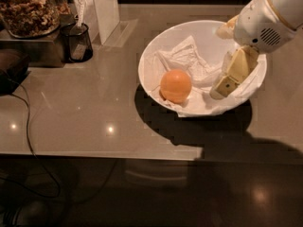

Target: Pick orange from white bowl

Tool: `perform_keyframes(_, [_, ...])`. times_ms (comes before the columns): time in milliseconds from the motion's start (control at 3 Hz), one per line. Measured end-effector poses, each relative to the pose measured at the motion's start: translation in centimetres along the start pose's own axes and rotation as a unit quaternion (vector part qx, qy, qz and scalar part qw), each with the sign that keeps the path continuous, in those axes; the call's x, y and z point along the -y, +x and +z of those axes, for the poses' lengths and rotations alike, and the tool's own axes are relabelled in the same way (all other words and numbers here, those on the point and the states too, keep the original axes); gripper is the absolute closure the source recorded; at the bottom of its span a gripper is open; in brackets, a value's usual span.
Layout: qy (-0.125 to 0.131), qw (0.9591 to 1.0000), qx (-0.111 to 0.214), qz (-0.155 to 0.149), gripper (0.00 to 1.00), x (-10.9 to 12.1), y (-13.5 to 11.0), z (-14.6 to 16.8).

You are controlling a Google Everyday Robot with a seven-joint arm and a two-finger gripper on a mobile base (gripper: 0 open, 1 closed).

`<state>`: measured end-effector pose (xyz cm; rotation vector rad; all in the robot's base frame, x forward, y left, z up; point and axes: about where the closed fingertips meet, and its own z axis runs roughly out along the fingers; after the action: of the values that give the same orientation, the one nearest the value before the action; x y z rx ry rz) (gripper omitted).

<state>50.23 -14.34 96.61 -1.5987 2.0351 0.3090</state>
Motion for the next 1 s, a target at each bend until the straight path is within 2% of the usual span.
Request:
perform_keyframes(333, [-0.015,0.9994,0.031,0.01,0.0,0.76,-1.01,1.36])
perform_keyframes(667, [-0.016,0.9993,0.032,0.01,0.19,0.76,-1.04,1.43])
perform_keyframes(1000, [-0.019,0.9991,0.037,0.009,0.3,0.6,-1.17,1.67])
